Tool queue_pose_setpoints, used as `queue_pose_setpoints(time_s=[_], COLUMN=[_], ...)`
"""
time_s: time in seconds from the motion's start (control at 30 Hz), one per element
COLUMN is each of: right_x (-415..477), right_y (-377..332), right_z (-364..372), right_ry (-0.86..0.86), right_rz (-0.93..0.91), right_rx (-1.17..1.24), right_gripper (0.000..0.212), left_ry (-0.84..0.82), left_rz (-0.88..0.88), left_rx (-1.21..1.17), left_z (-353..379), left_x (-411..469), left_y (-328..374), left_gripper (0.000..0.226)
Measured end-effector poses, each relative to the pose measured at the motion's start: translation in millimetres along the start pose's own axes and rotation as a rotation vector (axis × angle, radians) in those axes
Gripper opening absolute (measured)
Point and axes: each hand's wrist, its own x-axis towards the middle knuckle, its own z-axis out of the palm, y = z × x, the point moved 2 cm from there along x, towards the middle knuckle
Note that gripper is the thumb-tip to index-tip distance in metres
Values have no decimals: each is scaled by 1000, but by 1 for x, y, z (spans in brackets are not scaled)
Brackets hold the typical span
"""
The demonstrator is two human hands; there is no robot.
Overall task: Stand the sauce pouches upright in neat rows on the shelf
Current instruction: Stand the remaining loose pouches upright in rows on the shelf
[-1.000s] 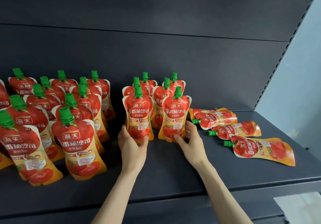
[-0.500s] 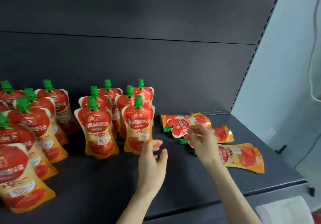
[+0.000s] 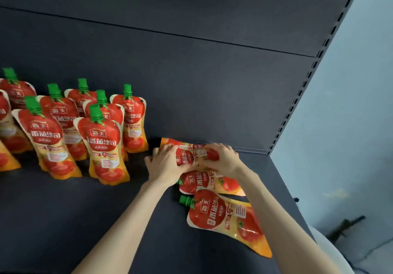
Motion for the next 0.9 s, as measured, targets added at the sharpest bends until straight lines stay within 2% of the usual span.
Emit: queue_pose_setpoints(time_s=[0.1, 0.17, 0.23, 0.33, 0.4, 0.47, 0.57, 0.63, 0.73, 0.9], right_x=[6, 9, 12, 14, 13, 11, 12, 14, 16, 18], right_y=[4, 6, 9, 18, 30, 43, 56, 61, 67, 64], right_z=[-3, -2, -2, -8, -15, -23, -31, -33, -36, -34], right_ry=[-74, -98, -98, -61, -49, -43, -24, 41, 126, 166], right_rz=[-34, -57, -77, -72, -27, 21, 82, 122, 153, 143], right_rx=[-132, -177, -217, -227, -196, -148, -94, -63, 8, 18], right_gripper=[62, 65, 64, 64, 61, 60, 70, 72, 65, 58], left_ry=[4, 25, 49, 114, 115, 19, -117, -143, -148, -204], left_rz=[2, 43, 104, 148, 143, 133, 132, 150, 178, 202], left_rx=[-46, -102, -199, -266, -214, -153, 33, 146, 236, 169], left_z=[-7, -7, -5, -4, -7, -7, -5, -5, -4, 0], left_x=[9, 13, 14, 21, 31, 41, 53, 59, 68, 77], left_y=[1, 6, 13, 16, 13, 9, 6, 4, 2, 2], left_gripper=[72, 60, 47, 44, 51, 63, 73, 73, 72, 61])
